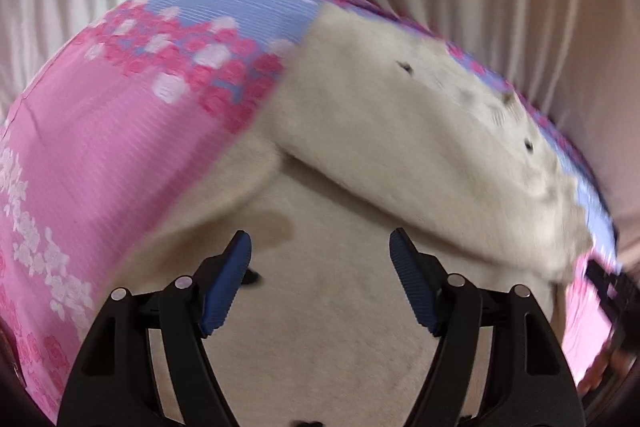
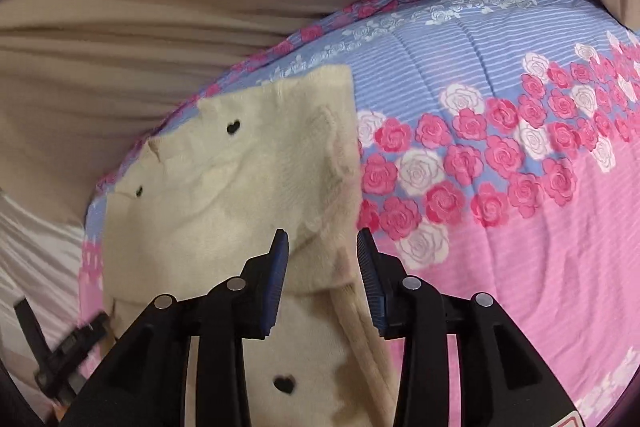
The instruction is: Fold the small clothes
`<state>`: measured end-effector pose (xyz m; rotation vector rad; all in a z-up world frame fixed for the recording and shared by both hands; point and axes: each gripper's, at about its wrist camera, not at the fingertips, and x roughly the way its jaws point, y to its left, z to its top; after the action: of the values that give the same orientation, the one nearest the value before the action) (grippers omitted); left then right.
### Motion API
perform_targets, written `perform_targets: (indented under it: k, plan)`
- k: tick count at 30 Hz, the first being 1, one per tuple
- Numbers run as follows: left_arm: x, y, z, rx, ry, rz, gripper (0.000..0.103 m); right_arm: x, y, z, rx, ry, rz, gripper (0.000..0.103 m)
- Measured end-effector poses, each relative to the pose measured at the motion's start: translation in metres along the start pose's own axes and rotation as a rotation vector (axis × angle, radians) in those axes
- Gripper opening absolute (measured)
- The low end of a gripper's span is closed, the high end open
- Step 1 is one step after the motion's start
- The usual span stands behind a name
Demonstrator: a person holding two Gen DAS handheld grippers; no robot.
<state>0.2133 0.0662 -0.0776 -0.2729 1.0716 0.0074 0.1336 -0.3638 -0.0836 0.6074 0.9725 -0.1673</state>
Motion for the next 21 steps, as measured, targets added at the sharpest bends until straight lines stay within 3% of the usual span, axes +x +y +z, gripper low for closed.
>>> perform_targets:
  k: [3, 5, 9, 10, 11, 13, 15, 16, 17, 19, 21]
  plan:
    - [-0.006, 0.009, 0.038, -0.030, -0.054, -0.018, 0.071, -0.004, -0.003, 0.013, 0.006, -0.021, -0.011, 0.036]
    - [-0.003, 0.008, 0.069, -0.043, -0.070, -0.040, 0.081, 0.000, -0.004, 0.031, 0.031, -0.033, 0.003, 0.044]
    - [0.034, -0.004, 0.129, -0.017, -0.064, 0.028, 0.082, 0.030, 0.009, 0.065, -0.007, -0.032, -0.024, 0.047]
    - [0.053, -0.011, 0.141, 0.019, -0.042, 0.083, 0.081, 0.037, 0.013, 0.069, -0.021, -0.025, -0.033, 0.047]
    - [0.068, -0.016, 0.148, 0.047, -0.011, 0.122, 0.078, 0.047, 0.018, 0.074, -0.042, -0.013, -0.049, 0.047]
    - [0.103, -0.016, 0.155, 0.071, 0.071, 0.151, 0.054, 0.072, 0.028, 0.079, -0.094, 0.040, -0.089, 0.048]
    - [0.124, -0.010, 0.155, 0.048, 0.109, 0.147, 0.031, 0.094, 0.032, 0.074, -0.138, 0.110, -0.135, 0.016]
    - [0.122, -0.007, 0.155, 0.031, 0.087, 0.124, 0.019, 0.091, 0.035, 0.072, -0.141, 0.094, -0.114, 0.015]
    - [0.117, -0.005, 0.156, 0.020, 0.048, 0.115, 0.015, 0.079, 0.039, 0.072, -0.149, 0.034, -0.090, 0.015]
    - [0.109, -0.004, 0.161, 0.023, -0.031, 0.185, 0.013, 0.060, 0.043, 0.074, -0.133, -0.055, -0.051, 0.015]
    - [0.117, 0.005, 0.167, 0.000, -0.027, 0.263, 0.013, 0.062, 0.033, 0.077, -0.093, -0.098, -0.046, 0.016]
